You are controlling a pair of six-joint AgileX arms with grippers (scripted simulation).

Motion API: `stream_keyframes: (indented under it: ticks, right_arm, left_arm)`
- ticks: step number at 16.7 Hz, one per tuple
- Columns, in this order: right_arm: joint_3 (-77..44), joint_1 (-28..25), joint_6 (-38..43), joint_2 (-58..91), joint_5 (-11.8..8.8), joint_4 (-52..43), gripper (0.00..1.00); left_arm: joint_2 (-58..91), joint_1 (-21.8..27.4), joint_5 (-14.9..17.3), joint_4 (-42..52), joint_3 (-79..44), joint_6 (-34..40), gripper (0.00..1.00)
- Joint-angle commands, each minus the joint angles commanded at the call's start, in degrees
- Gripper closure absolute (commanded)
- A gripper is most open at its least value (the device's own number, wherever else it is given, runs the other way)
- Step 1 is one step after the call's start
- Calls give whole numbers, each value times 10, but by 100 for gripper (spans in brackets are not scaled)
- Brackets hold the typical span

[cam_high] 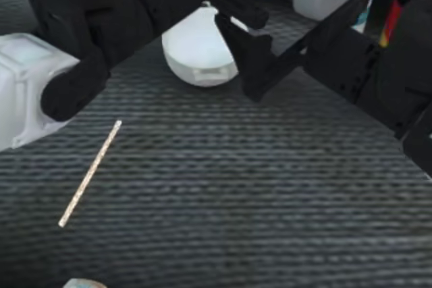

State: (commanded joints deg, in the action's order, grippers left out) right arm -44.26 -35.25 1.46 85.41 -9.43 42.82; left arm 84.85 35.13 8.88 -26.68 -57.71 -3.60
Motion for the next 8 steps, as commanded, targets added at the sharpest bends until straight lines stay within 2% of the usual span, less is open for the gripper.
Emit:
stream_keyframes:
  ticks: [5,8]
  right_arm:
    - [92,15,1,-118,-18,-20,0]
    - [114,18,1,-141,-23,-24,0]
  left_arm:
    - [-39,-63,52,6,33,0,100]
    - [-49,-79,66,8,42,0,100]
